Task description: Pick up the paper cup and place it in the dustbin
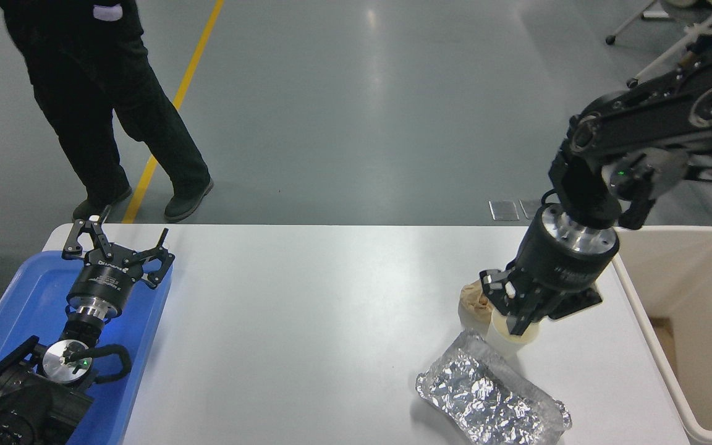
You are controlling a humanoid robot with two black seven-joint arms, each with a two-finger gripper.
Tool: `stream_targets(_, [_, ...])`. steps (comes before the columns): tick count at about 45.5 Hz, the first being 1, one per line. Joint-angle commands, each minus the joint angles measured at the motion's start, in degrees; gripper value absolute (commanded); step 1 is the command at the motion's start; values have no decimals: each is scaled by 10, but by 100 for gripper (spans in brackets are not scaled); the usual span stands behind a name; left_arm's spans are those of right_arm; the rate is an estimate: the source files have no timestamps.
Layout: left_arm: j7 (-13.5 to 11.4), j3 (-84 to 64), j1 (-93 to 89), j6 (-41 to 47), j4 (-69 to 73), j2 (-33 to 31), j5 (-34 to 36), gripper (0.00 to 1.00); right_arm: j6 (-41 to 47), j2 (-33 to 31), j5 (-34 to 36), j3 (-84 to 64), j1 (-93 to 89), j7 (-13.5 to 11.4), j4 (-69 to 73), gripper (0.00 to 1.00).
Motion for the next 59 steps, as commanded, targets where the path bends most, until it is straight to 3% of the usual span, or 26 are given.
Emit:
stream_targets(1, [0, 0, 0, 0, 0, 0, 0, 99, 7, -6, 21, -38, 79, 0, 1, 0])
stream_targets(5, [0, 0, 0, 0, 0, 0, 0, 99, 7, -1, 21, -36, 79, 0, -5, 0])
stream_targets(6, [0, 0, 0, 0, 0, 0, 0, 99, 7, 0, 20, -34, 79, 0, -7, 8])
stream_targets(12, [0, 0, 0, 0, 0, 0, 0, 99, 7, 2, 21, -26, 80, 0, -19, 100])
stream_targets(36, [0, 0, 0, 0, 0, 0, 0, 99, 7, 25, -18, -38, 67, -4, -24, 100])
stream_targets(42, [0, 0, 0, 0, 0, 0, 0, 99, 7, 59, -18, -51, 64, -4, -31, 100])
stream_targets(59, [1, 1, -1, 0, -1, 0, 1, 99, -8, 63, -40, -63, -58, -1, -39, 100])
